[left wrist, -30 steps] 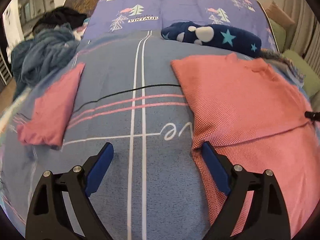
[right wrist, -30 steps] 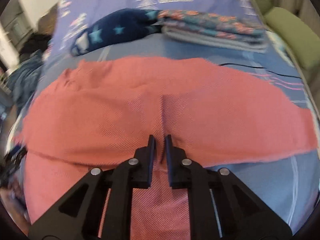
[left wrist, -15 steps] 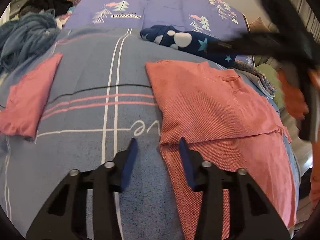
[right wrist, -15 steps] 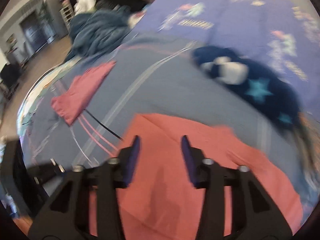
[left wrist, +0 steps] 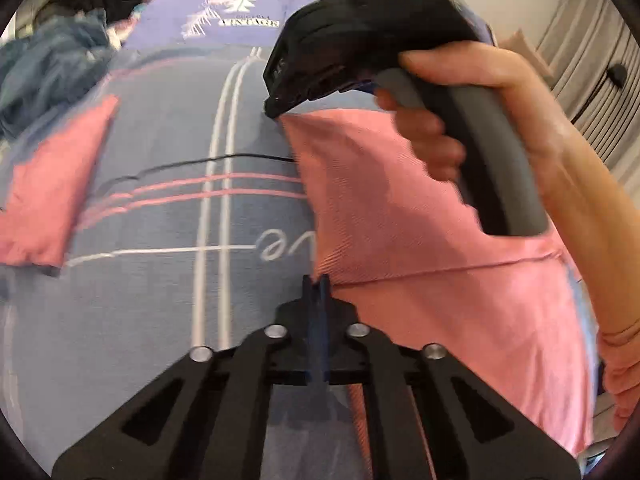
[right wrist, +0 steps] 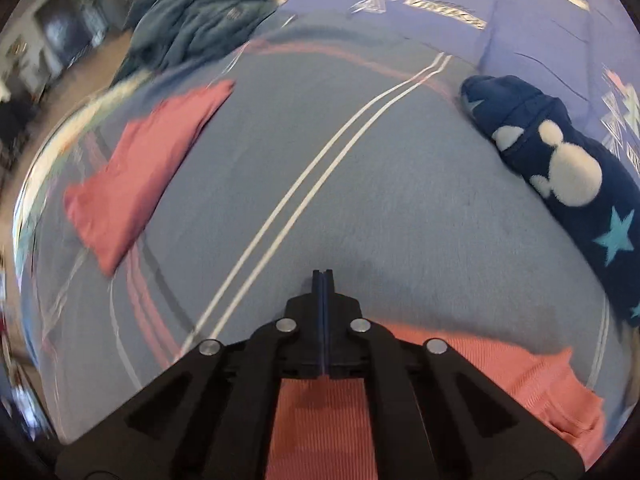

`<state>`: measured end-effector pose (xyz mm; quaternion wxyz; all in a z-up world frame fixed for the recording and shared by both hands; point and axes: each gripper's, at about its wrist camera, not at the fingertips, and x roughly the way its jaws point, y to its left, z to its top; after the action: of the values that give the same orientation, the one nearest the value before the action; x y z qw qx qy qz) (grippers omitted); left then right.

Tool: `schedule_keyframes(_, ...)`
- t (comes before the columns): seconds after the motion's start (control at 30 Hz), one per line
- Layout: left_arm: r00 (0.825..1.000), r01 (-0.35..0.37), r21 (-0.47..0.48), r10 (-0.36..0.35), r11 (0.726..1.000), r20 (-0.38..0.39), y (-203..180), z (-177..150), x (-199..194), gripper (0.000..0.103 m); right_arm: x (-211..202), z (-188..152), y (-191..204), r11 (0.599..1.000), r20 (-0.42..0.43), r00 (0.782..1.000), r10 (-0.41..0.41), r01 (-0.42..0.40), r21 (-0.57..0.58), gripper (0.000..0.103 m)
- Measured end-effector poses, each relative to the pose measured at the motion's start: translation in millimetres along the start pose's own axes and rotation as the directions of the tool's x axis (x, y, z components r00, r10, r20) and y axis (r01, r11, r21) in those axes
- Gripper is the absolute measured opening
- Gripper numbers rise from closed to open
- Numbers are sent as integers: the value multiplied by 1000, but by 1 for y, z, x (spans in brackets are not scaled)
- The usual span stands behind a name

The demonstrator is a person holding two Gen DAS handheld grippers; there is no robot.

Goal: Fold small clothes

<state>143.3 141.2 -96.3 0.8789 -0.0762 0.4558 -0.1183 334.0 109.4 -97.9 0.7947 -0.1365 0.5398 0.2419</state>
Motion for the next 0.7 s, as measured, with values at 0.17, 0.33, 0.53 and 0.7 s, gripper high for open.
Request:
schedule_keyframes(0.17,999,-41,-37,42,998,21,12,0,-8,0,-15,-3,-18,995,68,997,37,-43,90,2)
schedule_keyframes(0.33,981,126,-55,-116,990,154,9,6,-30,0,-82,-49,-42,996,168,985,37,-49,70,6)
schedule_keyframes(0.53,998,63,-27,-63,998,-1,-13,2,16,4,-87,-172,-87,969,38,999,-7,-3,247,22)
schedule_keyframes(0.7,994,108,-71,-106,992,30,-4,6,12,3,-144,-264,-141,865,227,974,10,-122,486,33)
